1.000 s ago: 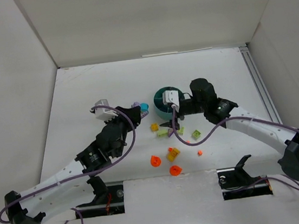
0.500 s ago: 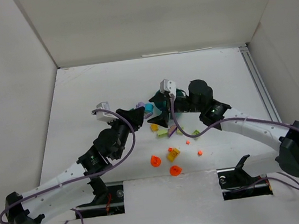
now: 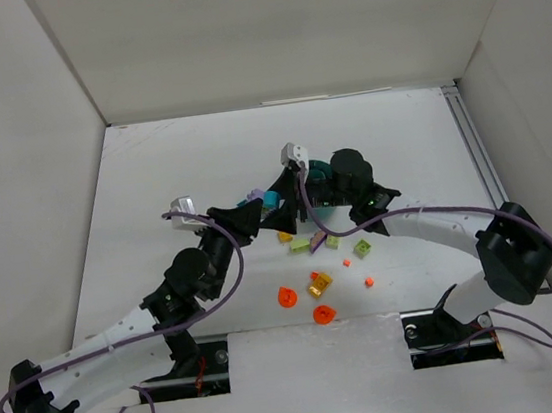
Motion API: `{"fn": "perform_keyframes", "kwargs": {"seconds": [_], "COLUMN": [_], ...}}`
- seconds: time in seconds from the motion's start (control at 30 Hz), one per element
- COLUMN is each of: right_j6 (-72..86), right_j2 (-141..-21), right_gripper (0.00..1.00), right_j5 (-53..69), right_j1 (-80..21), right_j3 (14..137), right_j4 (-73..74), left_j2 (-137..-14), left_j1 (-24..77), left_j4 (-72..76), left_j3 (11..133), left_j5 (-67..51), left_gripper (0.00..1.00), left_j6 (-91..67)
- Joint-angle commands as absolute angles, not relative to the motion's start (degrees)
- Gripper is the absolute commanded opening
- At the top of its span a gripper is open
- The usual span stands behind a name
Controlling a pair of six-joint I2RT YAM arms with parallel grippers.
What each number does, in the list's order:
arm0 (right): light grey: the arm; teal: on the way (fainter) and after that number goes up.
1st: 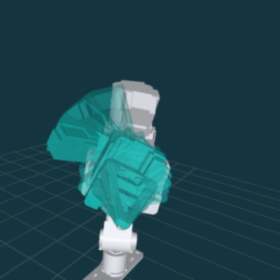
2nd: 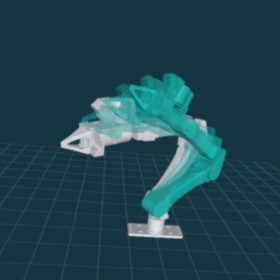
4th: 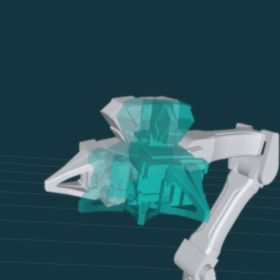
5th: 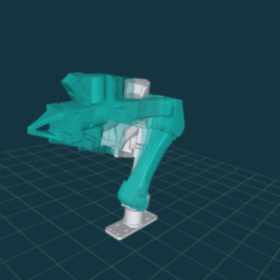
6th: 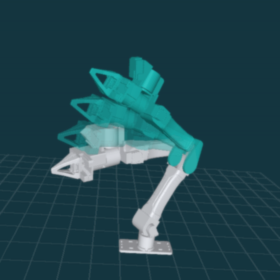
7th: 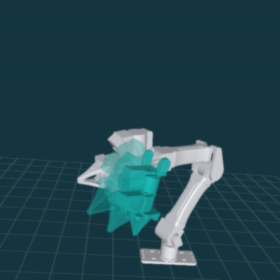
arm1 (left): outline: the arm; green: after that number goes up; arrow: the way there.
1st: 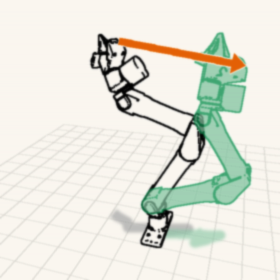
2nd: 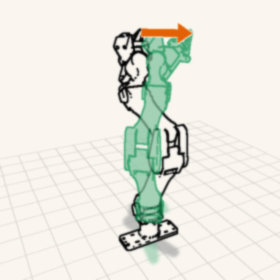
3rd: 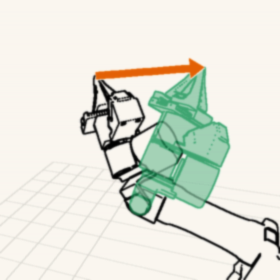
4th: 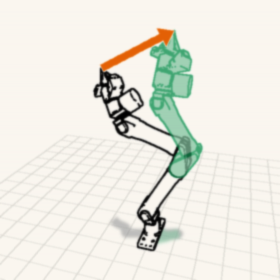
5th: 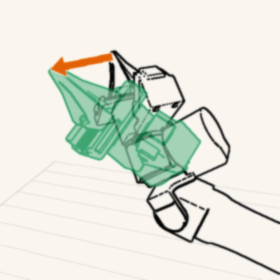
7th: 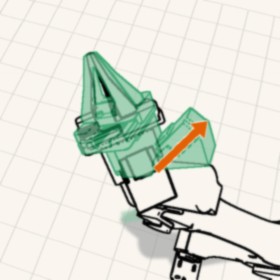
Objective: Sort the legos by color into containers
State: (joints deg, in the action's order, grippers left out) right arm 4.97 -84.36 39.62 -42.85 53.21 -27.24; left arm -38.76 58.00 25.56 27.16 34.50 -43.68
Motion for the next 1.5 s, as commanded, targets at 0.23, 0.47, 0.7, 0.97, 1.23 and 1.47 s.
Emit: {"fn": "perform_keyframes", "kwargs": {"seconds": [0.23, 0.47, 0.7, 0.97, 1.23, 1.47], "right_j6": [11.0, 11.0, 10.5, 7.9, -1.0, -8.5], "right_j2": [-83.9, -83.4, -83.9, -80.3, -71.6, -58.8], "right_gripper": [0.73, 0.44, 0.00, 0.00, 0.00, 0.00], "right_j5": [43.2, 42.2, 45.0, 49.4, 46.9, 32.2], "right_j1": [-43.4, -43.4, -43.4, -42.9, -36.6, -22.3], "right_j3": [55.4, 54.8, 53.2, 43.8, 40.6, 42.2], "right_j4": [-38.2, -38.8, -40.5, -40.5, -21.7, 0.8], "left_j2": [-36.5, -35.9, -36.5, -38.8, -45.8, -69.6], "left_j1": [57.7, 57.7, 57.7, 57.7, 55.4, 38.9], "left_j4": [30.1, 30.1, 30.1, 26.2, 22.0, 6.6], "left_j3": [25.6, 25.6, 25.6, 28.6, 36.4, 58.1], "left_j5": [35.5, 36.1, 38.5, 46.1, 42.4, 8.0], "left_gripper": [0.00, 0.00, 0.00, 0.00, 0.00, 0.00], "left_j6": [-43.4, -44.0, -44.6, -44.6, -41.6, -37.3]}}
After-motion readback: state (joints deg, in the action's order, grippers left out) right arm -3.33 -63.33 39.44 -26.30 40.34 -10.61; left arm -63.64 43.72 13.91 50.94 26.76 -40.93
